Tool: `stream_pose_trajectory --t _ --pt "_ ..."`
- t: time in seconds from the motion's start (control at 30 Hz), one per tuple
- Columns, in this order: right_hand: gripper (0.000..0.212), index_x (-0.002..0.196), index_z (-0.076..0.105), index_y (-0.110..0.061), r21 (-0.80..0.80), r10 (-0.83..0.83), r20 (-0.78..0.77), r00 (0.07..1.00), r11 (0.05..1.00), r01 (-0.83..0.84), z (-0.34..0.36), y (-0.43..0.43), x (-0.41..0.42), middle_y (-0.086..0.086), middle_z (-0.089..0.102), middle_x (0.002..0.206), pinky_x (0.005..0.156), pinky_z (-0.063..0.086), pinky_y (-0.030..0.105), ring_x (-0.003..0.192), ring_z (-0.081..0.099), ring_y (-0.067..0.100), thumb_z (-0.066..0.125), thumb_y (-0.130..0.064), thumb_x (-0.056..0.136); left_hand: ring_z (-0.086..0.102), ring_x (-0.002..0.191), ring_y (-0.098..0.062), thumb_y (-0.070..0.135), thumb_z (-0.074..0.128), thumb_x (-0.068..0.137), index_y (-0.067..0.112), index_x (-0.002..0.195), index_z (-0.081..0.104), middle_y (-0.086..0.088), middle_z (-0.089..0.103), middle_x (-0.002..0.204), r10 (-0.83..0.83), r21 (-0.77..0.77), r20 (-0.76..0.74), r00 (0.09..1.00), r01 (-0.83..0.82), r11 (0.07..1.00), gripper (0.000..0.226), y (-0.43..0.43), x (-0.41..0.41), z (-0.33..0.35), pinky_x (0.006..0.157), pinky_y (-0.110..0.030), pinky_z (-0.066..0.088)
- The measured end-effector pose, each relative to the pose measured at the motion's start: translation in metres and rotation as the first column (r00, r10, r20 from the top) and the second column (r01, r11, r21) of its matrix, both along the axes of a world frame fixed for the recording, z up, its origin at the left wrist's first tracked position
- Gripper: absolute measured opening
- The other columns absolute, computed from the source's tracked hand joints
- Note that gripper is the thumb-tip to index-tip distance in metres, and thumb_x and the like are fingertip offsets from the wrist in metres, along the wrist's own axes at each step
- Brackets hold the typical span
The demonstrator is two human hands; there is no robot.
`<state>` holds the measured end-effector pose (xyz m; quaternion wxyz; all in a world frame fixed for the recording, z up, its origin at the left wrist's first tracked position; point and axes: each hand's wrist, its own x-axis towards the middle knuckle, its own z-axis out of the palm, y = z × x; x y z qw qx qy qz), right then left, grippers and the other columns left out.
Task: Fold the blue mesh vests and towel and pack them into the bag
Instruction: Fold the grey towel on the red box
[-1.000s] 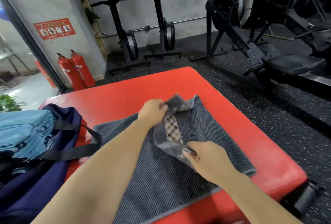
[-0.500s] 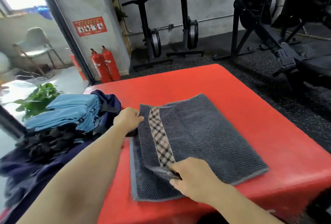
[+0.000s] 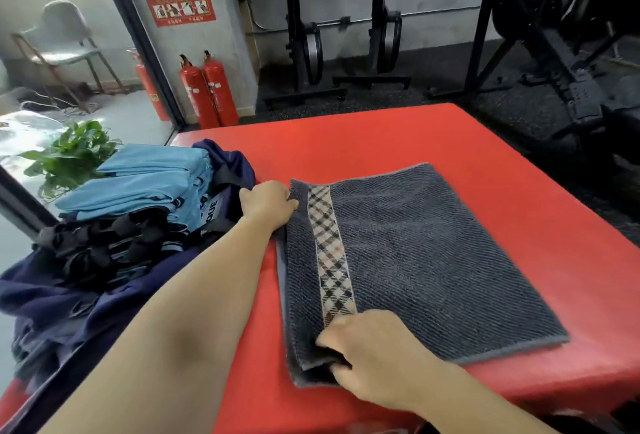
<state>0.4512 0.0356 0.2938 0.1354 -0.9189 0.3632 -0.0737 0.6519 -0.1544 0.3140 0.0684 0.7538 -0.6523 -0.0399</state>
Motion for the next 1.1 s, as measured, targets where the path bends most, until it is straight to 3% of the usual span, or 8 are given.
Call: stream_pose_trajectory --t 0.13,0.37,0.53,0.67,0.77,0.87,0.97,1.1 --pt "0.035 0.119 0.062 -0.027 0.093 0.024 0.088 0.996 0.995 -0.032 -0.002 0.001 0.002 -0.005 0.064 0.113 0.088 0.046 0.034 0.103 0.058 0.015 0.052 -0.027 0.085 0.057 0.079 -0.028 0.036 0.053 0.090 0.019 0.065 0.046 -0.001 0.056 0.074 -0.011 -0.089 0.108 0.994 0.021 0.996 0.031 0.001 -0.001 0.001 0.086 -0.039 0.034" --pt "0.027 0.098 0.066 -0.033 0.338 -0.228 0.298 0.927 0.934 0.121 -0.007 0.005 -0.003 -0.021 0.061 0.084 0.075 0.041 0.013 0.079 0.054 -0.002 0.063 -0.022 0.074 0.051 0.069 -0.028 0.030 0.050 0.090 0.018 0.063 0.039 -0.003 0.052 0.072 0.043 -0.281 -0.084 0.996 -0.065 0.958 0.031 0.010 0.010 0.006 0.085 -0.041 0.033" --pt "0.024 0.096 0.070 -0.031 0.306 -0.220 0.300 0.928 0.944 0.124 -0.002 0.011 -0.002 -0.015 0.064 0.085 0.071 0.038 0.010 0.074 0.052 -0.002 0.065 -0.023 0.075 0.050 0.069 -0.026 0.033 0.049 0.093 0.020 0.065 0.040 -0.002 0.054 0.077 0.058 -0.278 0.061 0.996 -0.039 0.960 0.032 0.025 0.009 0.007 0.082 -0.040 0.031" --pt "0.022 0.098 0.071 -0.029 0.281 -0.129 0.207 0.970 0.957 0.067 0.003 0.017 -0.001 -0.013 0.061 0.083 0.074 0.037 0.015 0.077 0.052 0.001 0.067 -0.028 0.075 0.056 0.087 -0.027 0.037 0.049 0.096 0.016 0.094 0.060 -0.003 0.058 0.092 0.074 -0.215 0.199 0.977 -0.030 0.976 0.024 0.039 0.006 0.009 0.082 -0.040 0.030" --pt "0.029 0.094 0.072 -0.029 0.424 -0.236 0.224 0.946 0.897 0.124 0.014 0.011 -0.011 -0.012 0.068 0.081 0.077 0.048 0.021 0.078 0.061 0.003 0.069 -0.048 0.072 0.047 0.117 -0.031 0.039 0.054 0.095 0.016 0.130 0.048 -0.008 0.053 0.125 0.064 -0.231 0.241 0.968 -0.007 0.973 0.042 0.050 -0.003 0.007 0.096 -0.043 0.033" --pt "0.032 0.105 0.070 -0.029 0.134 -0.381 0.271 0.884 0.924 0.357 0.017 -0.022 -0.042 -0.011 0.068 0.100 0.088 0.048 0.032 0.098 0.060 0.010 0.061 -0.049 0.082 0.037 0.127 -0.031 0.033 0.051 0.097 0.018 0.143 0.038 -0.007 0.041 0.141 -0.106 -0.330 0.169 0.980 0.157 0.931 0.050 0.068 -0.034 0.012 0.103 -0.043 0.029" --pt "0.064 0.148 0.034 -0.021 -0.089 -0.540 0.001 0.842 0.838 0.538 0.000 -0.054 -0.088 0.003 0.038 0.150 0.114 0.026 0.036 0.140 0.030 0.023 0.036 -0.058 0.096 0.013 0.147 -0.027 0.048 0.038 0.100 0.023 0.152 0.025 -0.006 0.017 0.161 -0.357 -0.112 0.140 0.923 0.373 0.921 0.059 0.092 -0.070 -0.002 0.117 -0.044 0.015" --pt "0.121 0.156 -0.009 -0.023 -0.038 -0.499 -0.221 0.838 0.863 0.504 -0.030 -0.060 -0.131 0.004 -0.014 0.163 0.121 -0.007 0.036 0.149 -0.015 0.017 -0.036 -0.083 0.054 -0.021 0.149 -0.024 0.077 0.007 0.089 0.037 0.155 -0.008 0.000 -0.016 0.163 -0.418 0.207 0.121 0.900 0.389 0.898 0.078 0.114 -0.098 -0.042 0.120 -0.050 -0.008"
